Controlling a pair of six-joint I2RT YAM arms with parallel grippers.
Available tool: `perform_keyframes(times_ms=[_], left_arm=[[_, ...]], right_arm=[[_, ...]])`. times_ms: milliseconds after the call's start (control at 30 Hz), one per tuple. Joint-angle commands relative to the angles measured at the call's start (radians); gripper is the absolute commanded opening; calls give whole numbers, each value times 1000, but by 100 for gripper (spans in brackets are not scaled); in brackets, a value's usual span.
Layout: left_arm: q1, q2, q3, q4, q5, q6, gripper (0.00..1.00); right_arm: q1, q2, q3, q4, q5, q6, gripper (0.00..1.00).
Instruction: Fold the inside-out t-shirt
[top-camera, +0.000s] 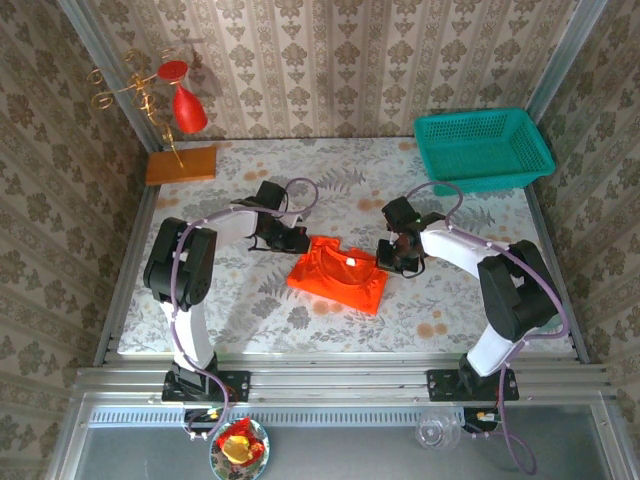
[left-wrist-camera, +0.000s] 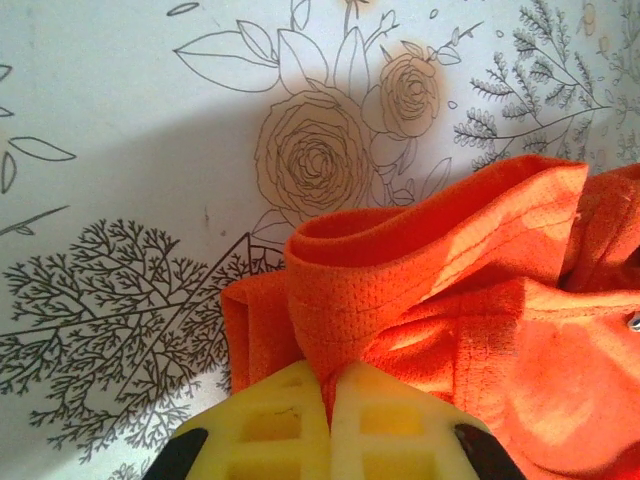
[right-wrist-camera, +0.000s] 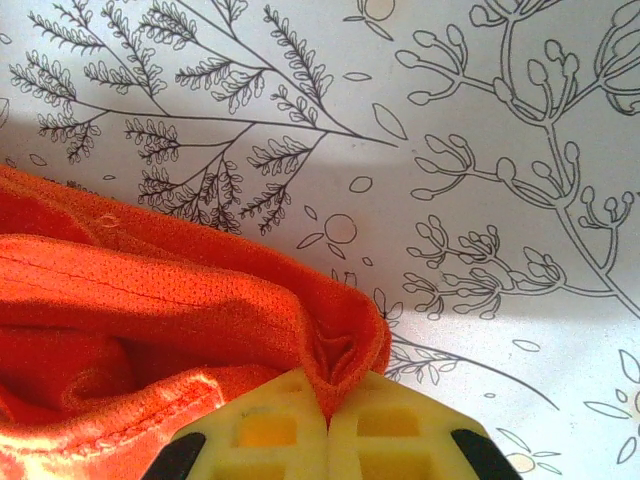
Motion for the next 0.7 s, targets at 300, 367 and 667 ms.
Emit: perform_keyframes(times_ms=[300,367,667], left_arm=[[39,-46,19,-71,-32,3,25],[48,-92,20,-94,-63,-8,30],[56,-325,-78,-124,-97,-61,35]], right_arm=[[-4,19,-10,-64,111,28,5],[-4,25,3,-59,118,23,5],[-11,205,216,-92,140,-89,5]])
